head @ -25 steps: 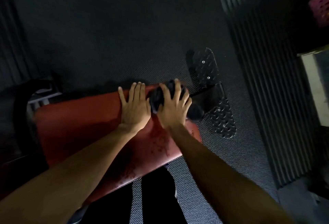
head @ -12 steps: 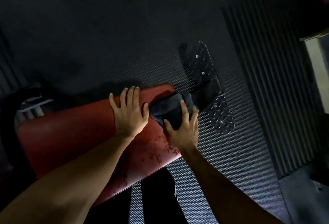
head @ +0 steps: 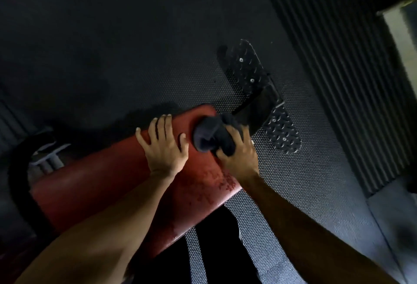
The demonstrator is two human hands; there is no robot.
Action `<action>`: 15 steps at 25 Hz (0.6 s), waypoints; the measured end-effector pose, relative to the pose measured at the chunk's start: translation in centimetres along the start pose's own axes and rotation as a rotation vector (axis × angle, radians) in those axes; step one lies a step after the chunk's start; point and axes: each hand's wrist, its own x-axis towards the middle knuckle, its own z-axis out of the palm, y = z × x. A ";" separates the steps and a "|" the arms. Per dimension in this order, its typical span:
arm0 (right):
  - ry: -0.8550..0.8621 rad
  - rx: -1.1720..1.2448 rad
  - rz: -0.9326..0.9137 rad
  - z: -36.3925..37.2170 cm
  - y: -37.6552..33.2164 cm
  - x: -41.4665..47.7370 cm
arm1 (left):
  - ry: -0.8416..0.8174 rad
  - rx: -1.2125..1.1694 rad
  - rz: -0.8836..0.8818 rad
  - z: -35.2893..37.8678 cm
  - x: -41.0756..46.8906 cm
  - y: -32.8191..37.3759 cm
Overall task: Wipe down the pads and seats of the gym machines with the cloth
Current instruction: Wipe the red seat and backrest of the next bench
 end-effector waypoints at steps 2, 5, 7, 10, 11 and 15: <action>-0.015 -0.021 0.077 0.0 2.7 -4.3 | 0.012 -0.019 0.006 0.1 -0.1 0.0; 0.079 -0.047 0.180 0.9 1.5 -5.1 | 0.027 -0.033 0.015 0.3 -0.2 -0.2; 0.186 -0.058 0.171 1.8 -2.6 -1.9 | 0.026 -0.029 0.019 0.5 -0.3 -0.1; 0.221 -0.097 0.135 3.0 -6.0 0.5 | 0.006 -0.041 0.016 0.5 -0.4 -0.3; 0.223 -0.104 0.131 3.0 -5.2 0.0 | 0.005 -0.040 0.026 0.5 -0.5 -0.2; 0.262 -0.163 0.224 3.6 -0.5 -7.2 | -0.016 -0.052 0.049 0.3 -0.4 -0.5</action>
